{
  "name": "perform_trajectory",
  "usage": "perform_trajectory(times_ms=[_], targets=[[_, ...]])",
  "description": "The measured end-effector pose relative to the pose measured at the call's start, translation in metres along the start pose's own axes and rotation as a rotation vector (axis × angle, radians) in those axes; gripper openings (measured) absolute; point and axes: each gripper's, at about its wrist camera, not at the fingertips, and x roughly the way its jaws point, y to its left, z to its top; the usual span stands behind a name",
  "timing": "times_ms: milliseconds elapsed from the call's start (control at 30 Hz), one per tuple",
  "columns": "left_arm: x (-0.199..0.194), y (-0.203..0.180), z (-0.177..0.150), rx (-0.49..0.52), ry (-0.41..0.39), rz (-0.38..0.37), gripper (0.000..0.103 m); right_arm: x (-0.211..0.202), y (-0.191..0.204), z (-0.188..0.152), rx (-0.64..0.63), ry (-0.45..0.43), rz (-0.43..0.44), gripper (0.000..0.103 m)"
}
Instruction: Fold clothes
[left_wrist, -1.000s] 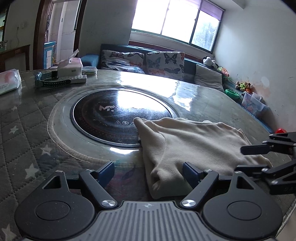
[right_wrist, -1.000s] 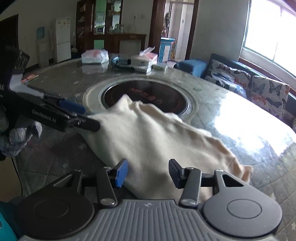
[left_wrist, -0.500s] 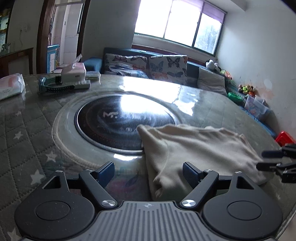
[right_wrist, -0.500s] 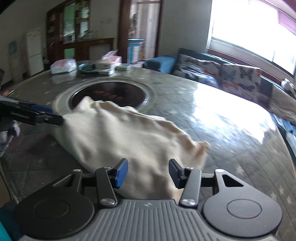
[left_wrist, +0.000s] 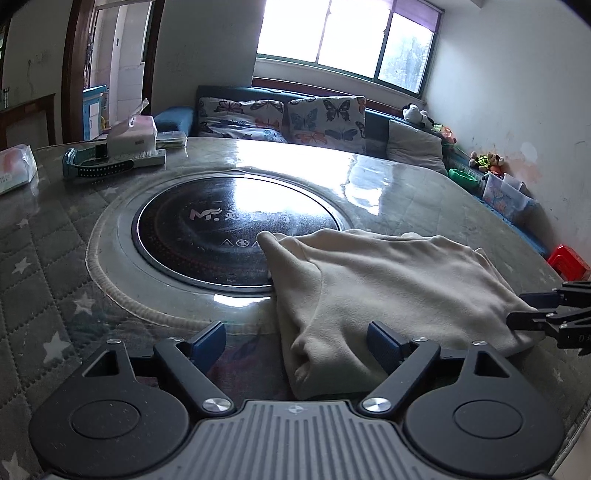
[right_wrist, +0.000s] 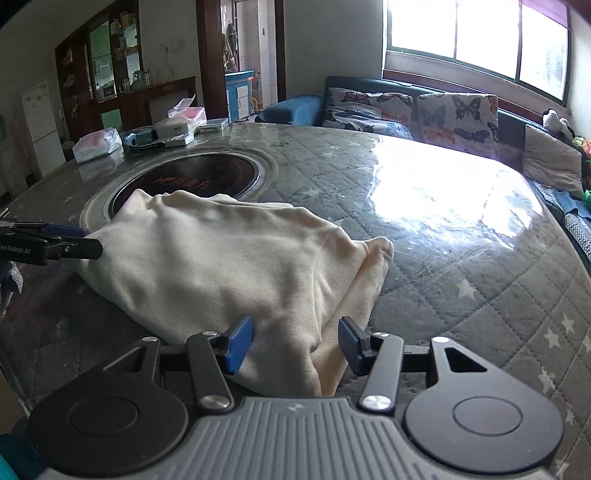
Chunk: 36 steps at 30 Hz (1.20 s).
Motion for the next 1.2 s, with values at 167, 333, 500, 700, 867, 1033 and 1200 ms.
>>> perform_trajectory(times_ms=[167,333,500,700,867,1033,1200], targets=[[-0.002,0.000,-0.001,0.004,0.001,-0.004,0.086,-0.004,0.013,0.013,-0.052,-0.016,0.023,0.052],[-0.005,0.005,0.001,-0.006,-0.002,0.000,0.086,0.001,0.039,0.026,-0.140,-0.020,0.079,0.052],[-0.009,0.013,0.005,-0.039,-0.014,0.004,0.095,0.008,0.066,0.034,-0.214,-0.016,0.139,0.053],[-0.011,0.021,0.011,-0.060,-0.023,0.023,0.102,0.018,0.103,0.041,-0.341,-0.011,0.204,0.053],[-0.008,0.024,0.016,-0.083,-0.013,0.027,0.103,0.021,0.130,0.042,-0.448,-0.021,0.238,0.053],[-0.005,0.031,0.022,-0.144,0.000,0.024,0.103,0.025,0.156,0.042,-0.542,-0.032,0.262,0.053],[-0.006,0.036,0.027,-0.179,0.005,0.029,0.103,0.037,0.176,0.043,-0.608,-0.042,0.274,0.053]])
